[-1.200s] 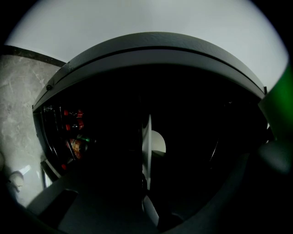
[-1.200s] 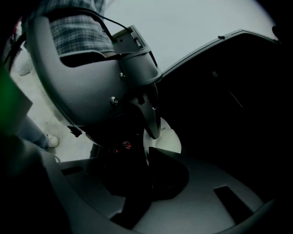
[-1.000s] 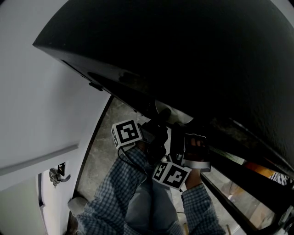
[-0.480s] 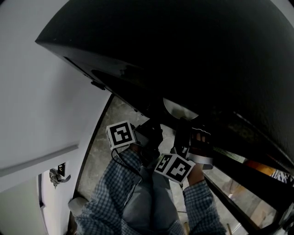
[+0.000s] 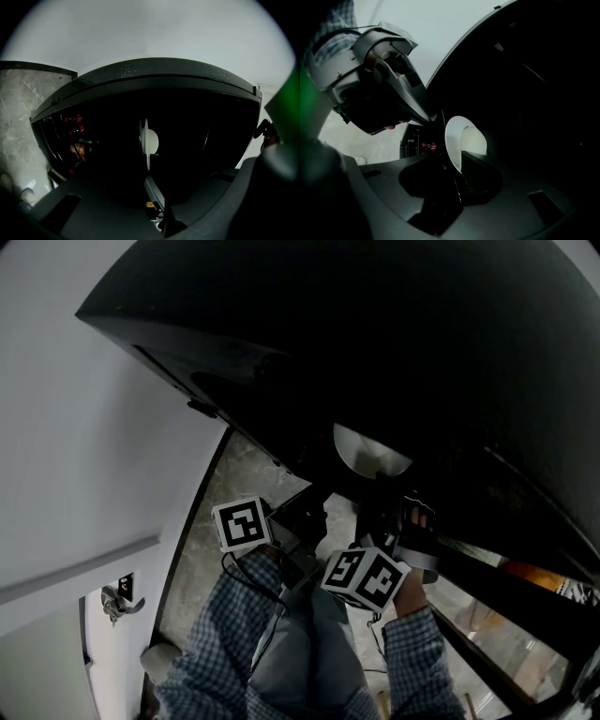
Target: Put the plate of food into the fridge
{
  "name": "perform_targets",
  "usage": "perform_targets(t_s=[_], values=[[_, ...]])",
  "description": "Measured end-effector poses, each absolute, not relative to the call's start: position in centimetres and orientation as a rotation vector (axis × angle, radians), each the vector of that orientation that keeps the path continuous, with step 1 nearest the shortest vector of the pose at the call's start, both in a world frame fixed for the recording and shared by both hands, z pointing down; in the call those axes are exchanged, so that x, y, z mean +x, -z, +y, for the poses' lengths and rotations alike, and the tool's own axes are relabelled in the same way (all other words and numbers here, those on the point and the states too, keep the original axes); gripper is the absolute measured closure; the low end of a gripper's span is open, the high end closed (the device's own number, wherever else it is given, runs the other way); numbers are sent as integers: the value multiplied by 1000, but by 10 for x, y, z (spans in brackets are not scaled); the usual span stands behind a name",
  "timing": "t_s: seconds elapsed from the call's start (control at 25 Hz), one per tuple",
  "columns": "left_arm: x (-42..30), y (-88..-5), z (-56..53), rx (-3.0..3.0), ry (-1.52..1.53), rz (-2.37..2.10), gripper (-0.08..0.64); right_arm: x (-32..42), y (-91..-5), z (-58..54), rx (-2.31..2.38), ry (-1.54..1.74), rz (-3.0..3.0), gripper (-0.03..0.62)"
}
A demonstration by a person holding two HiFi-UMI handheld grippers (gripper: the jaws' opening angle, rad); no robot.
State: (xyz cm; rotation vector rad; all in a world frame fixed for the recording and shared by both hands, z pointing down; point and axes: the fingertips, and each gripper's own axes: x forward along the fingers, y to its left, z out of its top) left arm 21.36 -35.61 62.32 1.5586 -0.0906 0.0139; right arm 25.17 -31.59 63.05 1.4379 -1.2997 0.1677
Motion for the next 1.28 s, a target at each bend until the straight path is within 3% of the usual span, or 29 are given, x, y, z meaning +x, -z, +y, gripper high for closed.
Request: perform_targets(t_s=[0.36, 0.44, 0.48, 0.88, 1.28], values=[[198, -611, -344, 1646, -87, -94, 552, 235, -588, -307, 1653, -199, -1416, 486], [189, -606, -341, 1736, -134, -100, 552, 225, -580, -304, 1717, -236, -1463, 572], [187, -601, -341, 1788, -151, -96, 554, 220, -577, -302, 1742, -268, -1497, 586], [141, -560, -341, 1963, -194, -128, 554, 180, -546, -295, 2008, -717, -1811, 586], [122, -476, -316, 2107, -180, -121, 554, 179, -478, -270, 2068, -727, -1879, 586]])
